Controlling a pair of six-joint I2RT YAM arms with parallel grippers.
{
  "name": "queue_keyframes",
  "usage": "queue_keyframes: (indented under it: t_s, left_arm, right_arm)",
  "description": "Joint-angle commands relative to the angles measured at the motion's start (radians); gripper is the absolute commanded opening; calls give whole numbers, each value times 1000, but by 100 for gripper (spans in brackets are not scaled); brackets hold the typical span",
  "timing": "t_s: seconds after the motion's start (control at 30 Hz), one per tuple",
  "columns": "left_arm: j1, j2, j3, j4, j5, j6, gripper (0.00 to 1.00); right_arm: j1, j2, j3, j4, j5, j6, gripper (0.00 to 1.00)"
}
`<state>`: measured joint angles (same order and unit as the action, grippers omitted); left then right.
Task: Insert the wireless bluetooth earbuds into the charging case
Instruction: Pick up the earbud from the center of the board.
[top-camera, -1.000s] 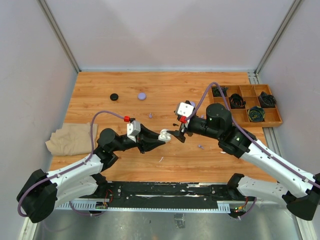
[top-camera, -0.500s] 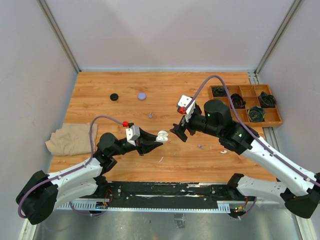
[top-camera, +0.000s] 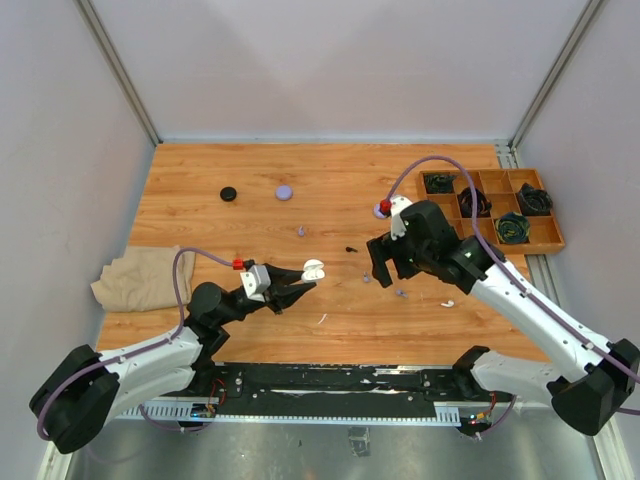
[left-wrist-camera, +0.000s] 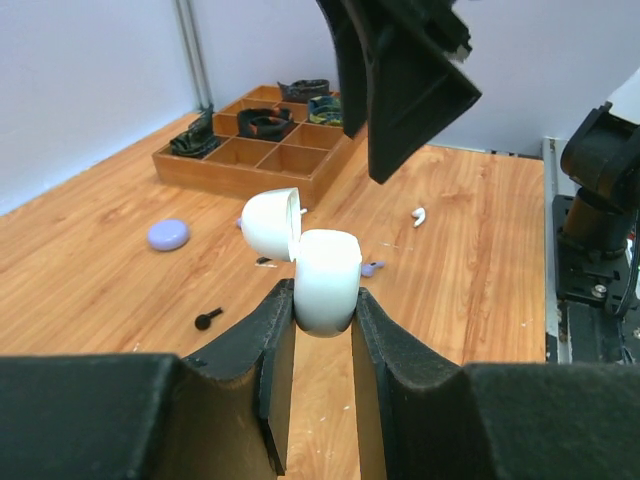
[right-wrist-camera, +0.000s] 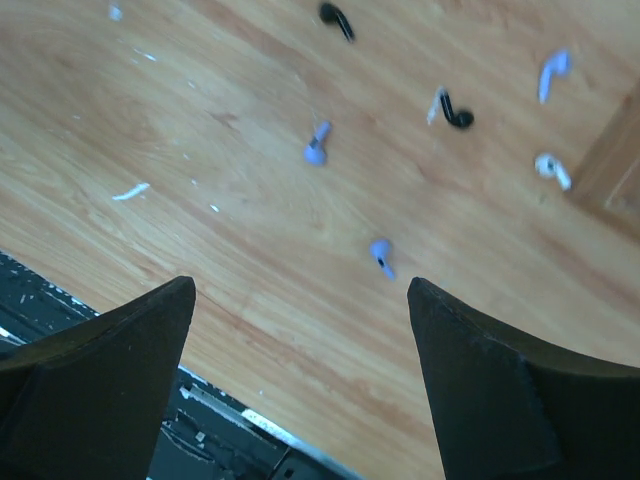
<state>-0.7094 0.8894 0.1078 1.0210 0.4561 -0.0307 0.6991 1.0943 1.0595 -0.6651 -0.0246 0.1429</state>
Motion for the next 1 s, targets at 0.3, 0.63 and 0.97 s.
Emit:
queue_keyframes:
  t_s: [0.3, 0.63, 0.97]
  left_arm:
    - [-4, -11, -54, 130, -36, 50, 0]
    - [-4, -38, -49, 71, -22, 43, 0]
    - [-4, -28, -28, 36, 12, 42, 0]
  right_arm:
    - [-251, -113, -253, -158, 108, 373, 86]
    - [-433, -146, -387, -134, 198, 444, 77]
    - [-580, -106, -500, 0, 180, 453, 55]
